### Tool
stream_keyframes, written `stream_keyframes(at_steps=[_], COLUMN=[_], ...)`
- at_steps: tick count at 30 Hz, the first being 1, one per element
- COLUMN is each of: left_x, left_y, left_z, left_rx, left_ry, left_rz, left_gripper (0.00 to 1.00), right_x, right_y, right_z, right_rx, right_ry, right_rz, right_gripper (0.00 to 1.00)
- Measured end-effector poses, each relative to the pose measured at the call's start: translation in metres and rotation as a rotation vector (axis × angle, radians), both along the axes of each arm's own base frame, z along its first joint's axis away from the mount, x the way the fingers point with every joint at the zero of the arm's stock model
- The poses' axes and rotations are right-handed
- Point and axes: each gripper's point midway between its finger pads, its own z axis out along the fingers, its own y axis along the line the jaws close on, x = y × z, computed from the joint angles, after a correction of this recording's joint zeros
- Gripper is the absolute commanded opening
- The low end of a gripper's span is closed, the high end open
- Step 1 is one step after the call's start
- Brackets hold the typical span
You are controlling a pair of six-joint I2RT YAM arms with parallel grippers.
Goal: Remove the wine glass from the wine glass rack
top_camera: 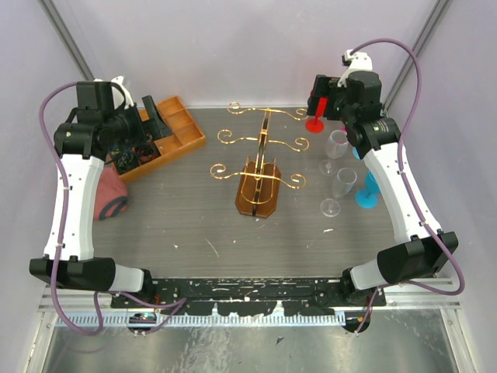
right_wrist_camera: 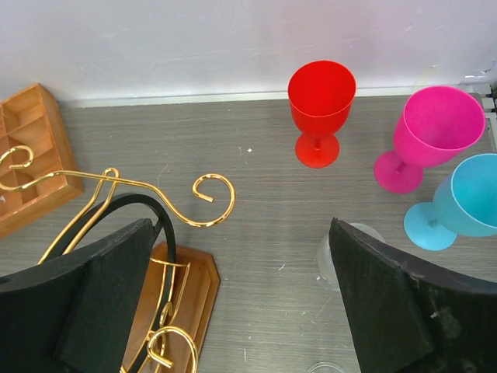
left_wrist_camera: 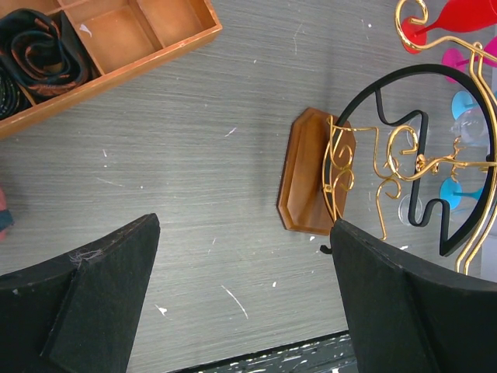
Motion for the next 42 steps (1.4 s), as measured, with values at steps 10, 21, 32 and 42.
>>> stream_keyframes(at_steps=[10, 21, 32, 42], left_x=[-0.002, -0.018, -0.022, -0.033], left_y=[0.000, -0.010, -0.016, -0.031], left_z=[0.003, 0.005, 0.004, 0.014], left_rx=[-0.004, -0.071, -0.107, -0.188], left_ry=[-0.008, -0.014, -0.008, -0.024], left_rz=[-0.001, -0.018, -0.034, -0.094], left_gripper=[0.98, 0.98, 0.98, 0.98], right_x=[0.000, -0.044, -0.050, -0.062], right_y=[0.002, 0.106, 0.102, 0.109], right_z=[0.000, 0.004, 0.018, 0.027], right_rx=[0.003, 0.081, 0.070, 0.094], right_ry=[0.001, 0.015, -0.026, -0.050], right_rz=[0.008, 0.371, 0.359, 0.423], right_gripper=[1.00, 1.00, 1.00, 1.00])
